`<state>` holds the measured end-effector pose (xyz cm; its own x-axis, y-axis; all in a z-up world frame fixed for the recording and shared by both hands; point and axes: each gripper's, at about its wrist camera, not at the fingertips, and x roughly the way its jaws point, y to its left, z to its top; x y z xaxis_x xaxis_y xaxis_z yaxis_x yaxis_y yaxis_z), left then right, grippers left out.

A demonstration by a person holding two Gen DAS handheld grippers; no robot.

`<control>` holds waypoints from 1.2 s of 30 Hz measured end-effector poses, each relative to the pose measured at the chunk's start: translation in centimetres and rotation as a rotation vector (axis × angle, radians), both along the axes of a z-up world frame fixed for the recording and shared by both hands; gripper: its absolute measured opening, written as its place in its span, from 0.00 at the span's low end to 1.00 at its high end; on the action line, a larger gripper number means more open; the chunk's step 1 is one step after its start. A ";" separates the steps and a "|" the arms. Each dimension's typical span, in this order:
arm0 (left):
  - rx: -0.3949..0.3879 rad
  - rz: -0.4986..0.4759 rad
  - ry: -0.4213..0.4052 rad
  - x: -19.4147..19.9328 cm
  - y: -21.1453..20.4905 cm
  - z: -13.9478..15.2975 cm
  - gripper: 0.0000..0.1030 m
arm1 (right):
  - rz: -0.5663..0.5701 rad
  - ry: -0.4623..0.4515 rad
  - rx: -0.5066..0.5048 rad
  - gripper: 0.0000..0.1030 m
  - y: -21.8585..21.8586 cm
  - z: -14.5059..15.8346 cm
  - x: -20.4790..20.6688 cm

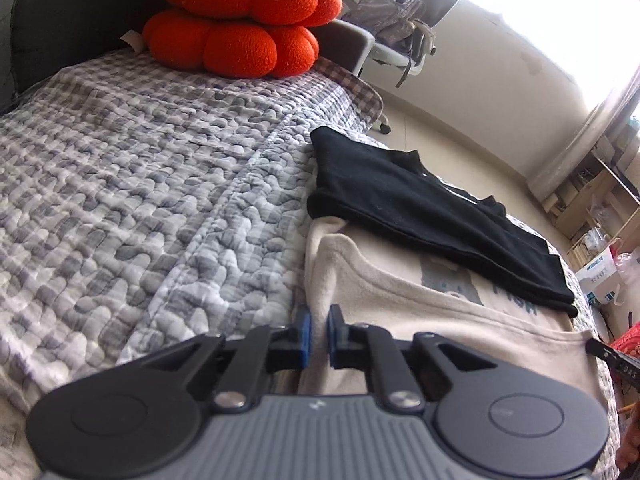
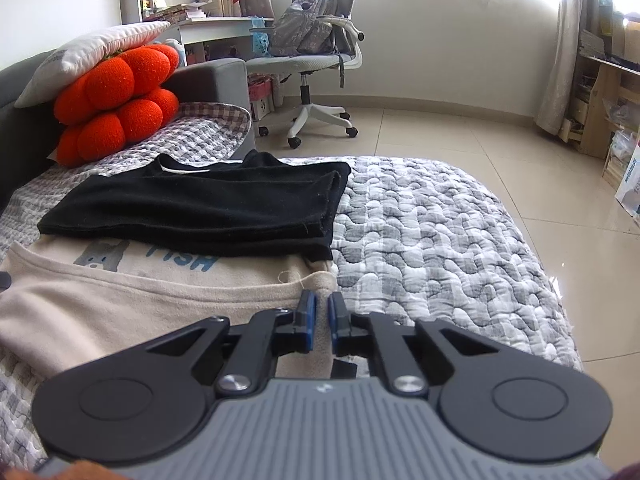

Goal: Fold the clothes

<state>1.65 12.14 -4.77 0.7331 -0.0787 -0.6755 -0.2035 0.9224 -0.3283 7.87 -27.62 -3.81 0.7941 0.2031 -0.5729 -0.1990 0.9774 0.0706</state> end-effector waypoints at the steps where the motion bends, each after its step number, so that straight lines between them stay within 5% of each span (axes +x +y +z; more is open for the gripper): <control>1: -0.006 0.003 -0.003 -0.2 0.1 0.0 0.08 | 0.000 -0.003 0.000 0.07 0.0 0.0 0.0; 13: 0.016 0.015 0.031 0.5 0.1 -0.4 0.10 | -0.018 0.011 -0.029 0.06 0.3 -0.6 0.4; 21: 0.030 0.012 0.031 1.7 0.0 -0.4 0.31 | -0.018 -0.006 -0.023 0.06 0.2 -0.2 0.1; 25: 0.030 0.013 0.025 2.0 0.1 -0.5 0.31 | -0.017 0.002 -0.029 0.06 0.4 -0.4 0.2; 30: 0.055 0.010 0.013 1.7 -0.1 -0.5 0.12 | -0.018 0.002 -0.032 0.07 0.4 -0.4 0.3; 36: 0.054 0.013 -0.023 0.7 -0.1 0.1 0.09 | -0.017 -0.022 -0.042 0.07 0.3 -0.1 -0.1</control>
<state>2.32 12.06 -4.71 0.7493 -0.0325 -0.6614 -0.2089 0.9362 -0.2827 7.73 -27.28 -3.87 0.8096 0.1652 -0.5633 -0.1832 0.9828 0.0250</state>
